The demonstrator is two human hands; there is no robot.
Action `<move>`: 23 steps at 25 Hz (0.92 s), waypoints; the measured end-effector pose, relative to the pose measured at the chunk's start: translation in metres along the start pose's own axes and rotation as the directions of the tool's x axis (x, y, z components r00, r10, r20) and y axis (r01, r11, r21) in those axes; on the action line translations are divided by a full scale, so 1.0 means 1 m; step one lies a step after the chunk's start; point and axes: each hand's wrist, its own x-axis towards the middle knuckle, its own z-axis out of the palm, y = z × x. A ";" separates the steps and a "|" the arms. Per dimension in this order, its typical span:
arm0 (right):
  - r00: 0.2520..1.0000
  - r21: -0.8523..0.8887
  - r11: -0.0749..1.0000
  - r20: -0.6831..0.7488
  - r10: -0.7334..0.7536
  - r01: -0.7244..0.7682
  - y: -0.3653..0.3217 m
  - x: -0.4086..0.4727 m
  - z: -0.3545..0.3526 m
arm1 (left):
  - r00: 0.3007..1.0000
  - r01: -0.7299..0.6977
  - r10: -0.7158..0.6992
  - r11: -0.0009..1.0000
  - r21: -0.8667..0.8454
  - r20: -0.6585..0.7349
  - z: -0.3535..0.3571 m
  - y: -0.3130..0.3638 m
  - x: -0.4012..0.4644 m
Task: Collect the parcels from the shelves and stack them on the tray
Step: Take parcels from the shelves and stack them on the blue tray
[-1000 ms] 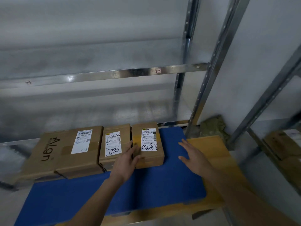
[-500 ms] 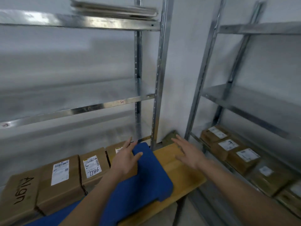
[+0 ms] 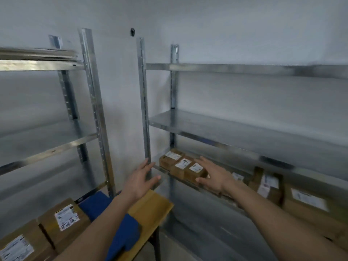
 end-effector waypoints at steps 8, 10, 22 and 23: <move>0.960 0.021 0.960 0.004 0.279 -0.279 0.163 -0.122 -0.037 | 0.961 -0.194 0.207 0.977 -0.090 0.182 0.120 0.162 0.036; 0.947 0.045 0.946 0.004 0.321 -0.321 0.195 -0.151 -0.041 | 0.945 -0.221 0.242 0.968 -0.116 0.220 0.150 0.197 0.038; 0.917 0.087 0.914 0.070 0.392 -0.397 0.291 -0.175 -0.029 | 0.905 -0.216 0.271 0.957 -0.195 0.328 0.269 0.265 0.064; 0.916 0.092 0.912 0.070 0.395 -0.401 0.296 -0.167 -0.026 | 0.902 -0.213 0.270 0.957 -0.197 0.336 0.279 0.262 0.074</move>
